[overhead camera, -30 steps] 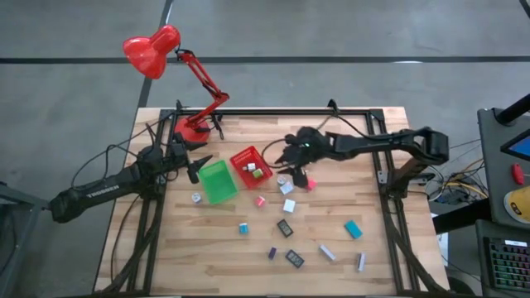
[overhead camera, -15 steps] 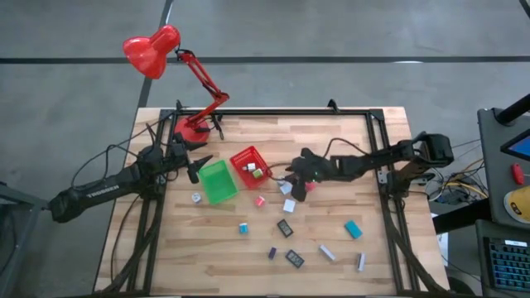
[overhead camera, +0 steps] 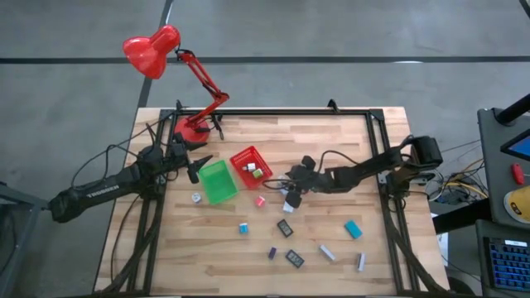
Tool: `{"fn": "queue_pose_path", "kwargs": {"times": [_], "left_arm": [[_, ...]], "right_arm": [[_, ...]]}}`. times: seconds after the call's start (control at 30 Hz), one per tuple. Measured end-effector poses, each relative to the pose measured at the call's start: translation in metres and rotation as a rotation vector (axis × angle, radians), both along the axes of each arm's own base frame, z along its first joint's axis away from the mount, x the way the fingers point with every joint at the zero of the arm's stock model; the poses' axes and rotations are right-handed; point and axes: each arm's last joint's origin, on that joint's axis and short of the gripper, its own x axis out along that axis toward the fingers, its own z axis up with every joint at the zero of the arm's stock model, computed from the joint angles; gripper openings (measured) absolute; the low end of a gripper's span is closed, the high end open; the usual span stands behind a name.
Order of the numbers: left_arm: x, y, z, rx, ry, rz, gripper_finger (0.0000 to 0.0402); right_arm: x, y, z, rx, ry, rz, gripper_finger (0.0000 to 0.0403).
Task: Pick & Place Office items
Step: Put the green charger adapter into the red bin
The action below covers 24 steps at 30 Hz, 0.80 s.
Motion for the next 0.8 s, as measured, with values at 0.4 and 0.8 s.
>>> {"fn": "queue_pose_path", "kwargs": {"times": [0.4, 0.8], "left_arm": [[0.0, 0.0, 0.0, 0.0, 0.0, 0.0, 0.0257], [0.0, 0.0, 0.0, 0.0, 0.0, 0.0, 0.0257]], "right_arm": [[0.003, 0.0, -0.009, -0.009, 0.014, 0.006, 0.0173], [0.003, 0.0, -0.013, -0.003, 0.021, 0.009, 0.0173]]}}
